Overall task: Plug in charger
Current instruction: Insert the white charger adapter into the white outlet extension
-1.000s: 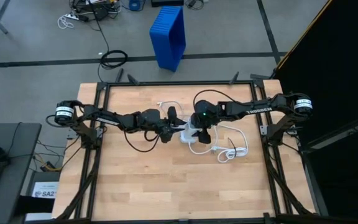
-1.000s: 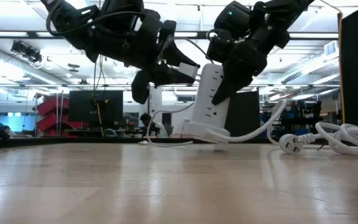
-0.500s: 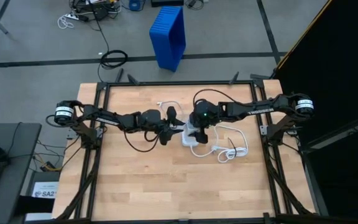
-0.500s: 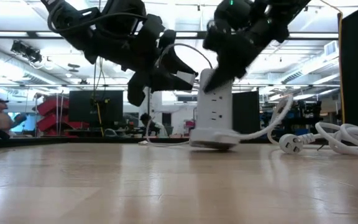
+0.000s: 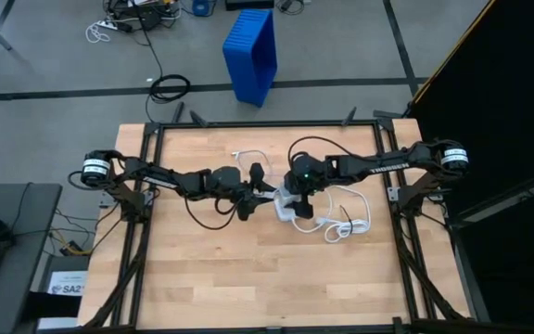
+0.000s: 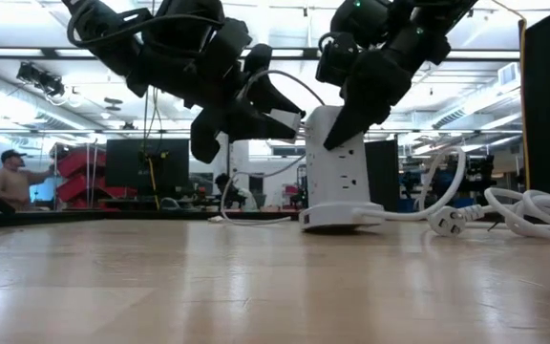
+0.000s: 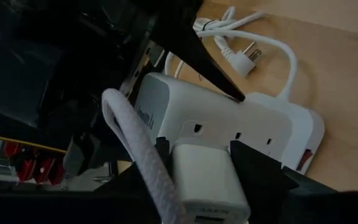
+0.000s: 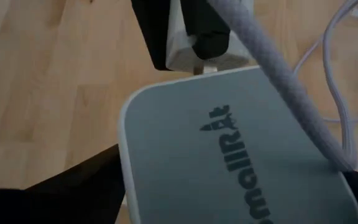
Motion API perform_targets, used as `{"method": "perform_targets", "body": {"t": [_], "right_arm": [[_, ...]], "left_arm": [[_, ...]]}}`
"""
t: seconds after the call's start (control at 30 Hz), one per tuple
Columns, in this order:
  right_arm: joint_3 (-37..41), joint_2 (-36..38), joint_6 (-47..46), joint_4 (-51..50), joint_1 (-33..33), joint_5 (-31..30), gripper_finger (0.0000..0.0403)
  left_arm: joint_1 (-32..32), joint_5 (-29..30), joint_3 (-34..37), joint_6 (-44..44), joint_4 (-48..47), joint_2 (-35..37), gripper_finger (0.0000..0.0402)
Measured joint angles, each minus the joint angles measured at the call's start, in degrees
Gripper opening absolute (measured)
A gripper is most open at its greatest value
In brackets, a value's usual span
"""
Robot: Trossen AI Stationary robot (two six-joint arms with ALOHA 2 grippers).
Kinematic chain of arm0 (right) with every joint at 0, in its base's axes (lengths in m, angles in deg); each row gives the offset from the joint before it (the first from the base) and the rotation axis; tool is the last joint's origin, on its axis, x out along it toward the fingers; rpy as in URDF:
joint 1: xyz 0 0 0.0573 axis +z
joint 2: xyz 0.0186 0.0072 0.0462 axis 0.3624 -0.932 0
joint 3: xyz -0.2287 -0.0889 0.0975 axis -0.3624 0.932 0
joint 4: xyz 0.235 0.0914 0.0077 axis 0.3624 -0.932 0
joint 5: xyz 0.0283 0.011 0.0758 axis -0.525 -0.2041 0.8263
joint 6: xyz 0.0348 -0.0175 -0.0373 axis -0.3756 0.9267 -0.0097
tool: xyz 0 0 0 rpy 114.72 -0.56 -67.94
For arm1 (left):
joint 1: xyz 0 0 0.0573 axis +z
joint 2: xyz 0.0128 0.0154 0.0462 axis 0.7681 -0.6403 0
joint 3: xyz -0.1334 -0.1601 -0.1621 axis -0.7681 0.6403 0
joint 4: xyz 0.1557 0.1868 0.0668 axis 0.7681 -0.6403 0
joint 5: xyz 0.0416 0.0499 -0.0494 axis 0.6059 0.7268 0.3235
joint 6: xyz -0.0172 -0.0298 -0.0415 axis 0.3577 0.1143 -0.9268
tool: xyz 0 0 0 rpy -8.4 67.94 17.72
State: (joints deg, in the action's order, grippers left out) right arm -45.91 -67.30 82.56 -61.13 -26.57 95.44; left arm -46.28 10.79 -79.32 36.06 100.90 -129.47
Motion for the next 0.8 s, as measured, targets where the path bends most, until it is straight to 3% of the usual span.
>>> {"method": "perform_targets", "body": {"t": [0.27,0.67,0.8], "right_arm": [[0.1,1.92,-1.09,-4.26,1.58,-2.64,0.0312],[0.19,3.52,-1.17,-4.56,4.11,-4.83,0.0292],[0.19,3.52,-1.24,-4.55,4.44,-5.43,0.0288]], "left_arm": [[-0.23,2.96,0.08,0.17,-0.39,0.0,0.0132],[-0.7,5.68,0.2,1.36,-1.69,-0.08,0.0009],[-0.75,7.94,0.2,1.43,-1.65,-0.04,0.0001]]}}
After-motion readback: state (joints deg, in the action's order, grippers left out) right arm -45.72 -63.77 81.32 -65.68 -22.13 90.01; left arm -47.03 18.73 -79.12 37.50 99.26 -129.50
